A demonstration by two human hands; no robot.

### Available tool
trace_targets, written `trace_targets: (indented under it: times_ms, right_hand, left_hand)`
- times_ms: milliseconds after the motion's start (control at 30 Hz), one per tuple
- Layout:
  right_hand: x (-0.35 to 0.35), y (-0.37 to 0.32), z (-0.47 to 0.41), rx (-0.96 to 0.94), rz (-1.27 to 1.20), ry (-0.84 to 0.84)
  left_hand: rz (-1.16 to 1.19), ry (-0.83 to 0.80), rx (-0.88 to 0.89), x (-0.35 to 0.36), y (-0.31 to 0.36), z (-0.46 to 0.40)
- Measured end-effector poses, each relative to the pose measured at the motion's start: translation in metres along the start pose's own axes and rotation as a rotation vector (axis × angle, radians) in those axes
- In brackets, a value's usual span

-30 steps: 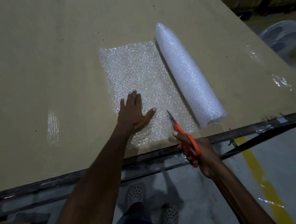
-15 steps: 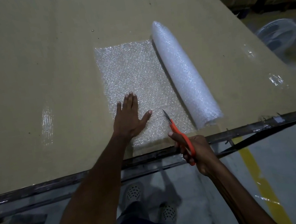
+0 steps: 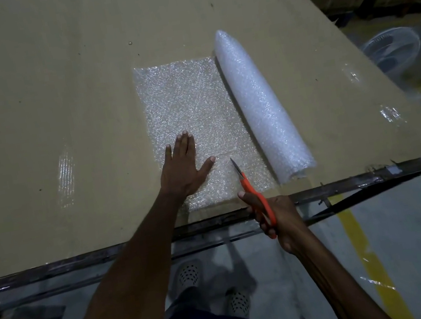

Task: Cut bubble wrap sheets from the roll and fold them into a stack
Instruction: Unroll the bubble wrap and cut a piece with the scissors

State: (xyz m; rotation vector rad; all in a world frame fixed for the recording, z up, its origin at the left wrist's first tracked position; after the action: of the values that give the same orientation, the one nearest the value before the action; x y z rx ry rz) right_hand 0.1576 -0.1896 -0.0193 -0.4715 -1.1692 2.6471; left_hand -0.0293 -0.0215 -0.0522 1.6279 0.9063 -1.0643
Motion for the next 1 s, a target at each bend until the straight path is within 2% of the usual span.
trace_targets:
  times_ms: [600, 1000]
  right_hand:
    - [0.002, 0.004, 0.01, 0.03, -0.003, 0.004]
    - [-0.003, 0.015, 0.015, 0.0, -0.014, 0.009]
  left_hand:
    - [-0.033, 0.022, 0.012, -0.002, 0.001, 0.0]
    - [0.001, -0.038, 0.006, -0.002, -0.002, 0.011]
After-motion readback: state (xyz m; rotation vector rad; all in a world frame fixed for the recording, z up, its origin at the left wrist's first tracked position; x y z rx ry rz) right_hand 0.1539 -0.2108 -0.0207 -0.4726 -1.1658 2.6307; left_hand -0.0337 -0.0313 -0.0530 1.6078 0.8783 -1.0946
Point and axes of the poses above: each hand's wrist, its own z-axis away from the middle knuckle, its own x-axis out of the palm, y = z × x, the point moved 9 cm from there along -z, towards the middle knuckle, and after that the axes turned 11 degrees about y, right-handed, at the moved point
